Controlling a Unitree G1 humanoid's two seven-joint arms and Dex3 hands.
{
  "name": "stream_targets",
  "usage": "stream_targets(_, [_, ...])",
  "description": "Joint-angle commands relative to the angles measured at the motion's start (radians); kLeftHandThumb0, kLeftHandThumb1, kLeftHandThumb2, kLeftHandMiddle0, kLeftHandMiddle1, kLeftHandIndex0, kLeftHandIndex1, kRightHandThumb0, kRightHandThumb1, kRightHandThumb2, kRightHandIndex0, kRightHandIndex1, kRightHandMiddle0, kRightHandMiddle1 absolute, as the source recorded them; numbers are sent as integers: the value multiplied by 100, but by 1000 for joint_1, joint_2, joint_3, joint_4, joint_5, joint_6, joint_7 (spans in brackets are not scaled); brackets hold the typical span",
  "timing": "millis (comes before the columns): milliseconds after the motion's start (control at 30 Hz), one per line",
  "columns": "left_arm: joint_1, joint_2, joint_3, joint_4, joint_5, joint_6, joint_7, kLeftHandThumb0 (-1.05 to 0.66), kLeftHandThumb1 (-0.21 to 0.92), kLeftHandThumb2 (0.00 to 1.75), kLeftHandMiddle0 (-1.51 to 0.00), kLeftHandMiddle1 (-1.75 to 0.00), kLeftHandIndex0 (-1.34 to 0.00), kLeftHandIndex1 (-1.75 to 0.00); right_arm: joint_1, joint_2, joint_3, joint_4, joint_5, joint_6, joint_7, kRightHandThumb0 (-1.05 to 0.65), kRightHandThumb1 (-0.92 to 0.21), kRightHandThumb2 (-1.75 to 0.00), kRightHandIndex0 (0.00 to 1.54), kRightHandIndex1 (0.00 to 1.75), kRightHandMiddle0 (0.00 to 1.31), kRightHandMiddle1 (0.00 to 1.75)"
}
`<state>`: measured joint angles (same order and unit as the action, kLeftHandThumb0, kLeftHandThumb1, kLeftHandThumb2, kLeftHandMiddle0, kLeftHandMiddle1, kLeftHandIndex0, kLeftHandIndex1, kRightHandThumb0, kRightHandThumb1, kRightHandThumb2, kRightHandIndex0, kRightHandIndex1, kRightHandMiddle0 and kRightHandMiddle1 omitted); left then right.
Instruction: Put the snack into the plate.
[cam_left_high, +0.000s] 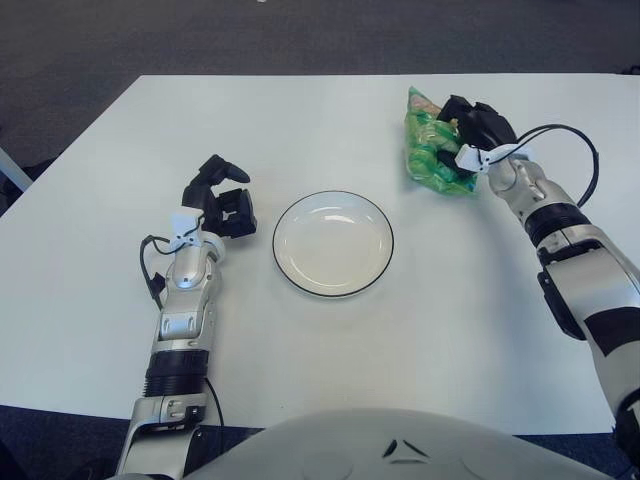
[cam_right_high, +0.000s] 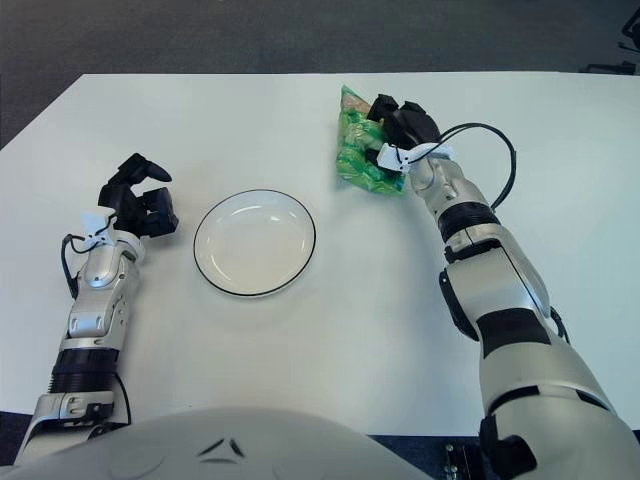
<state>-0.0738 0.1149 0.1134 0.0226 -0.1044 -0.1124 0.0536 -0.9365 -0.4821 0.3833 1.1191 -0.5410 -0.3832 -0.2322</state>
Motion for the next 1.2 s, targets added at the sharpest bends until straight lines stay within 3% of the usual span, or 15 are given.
stream_targets(0, [108, -56, -11, 73, 6, -11, 2, -50, 26, 139, -134, -175, -66, -175, 52, -8, -35, -32, 35, 34, 57, 0, -11, -153, 79, 165, 56, 175])
stream_targets(367, [94, -57, -6, 103, -8, -24, -7, -50, 26, 139, -135, -175, -66, -175, 58, -11, -115, -253, 67, 143, 92, 0, -7, -157, 82, 164, 58, 175])
stream_targets(700, [89, -63, -7, 109, 1, -30, 7, -49, 28, 136, -134, -175, -65, -175, 146, -12, -196, -580, 115, 209, 185, 0, -5, -160, 82, 167, 60, 175])
stream_targets(1067, [93, -54, -8, 108, -5, -20, -2, -50, 28, 137, -136, -175, -65, -175, 166, 19, -222, -843, 124, 317, 286, 0, 0, -166, 84, 169, 64, 175])
stream_targets(1167, [90, -52, -5, 114, -9, -22, -7, -49, 28, 136, -136, -175, -64, -175, 134, 56, -204, -872, 101, 351, 290, 0, 0, -166, 84, 169, 64, 175])
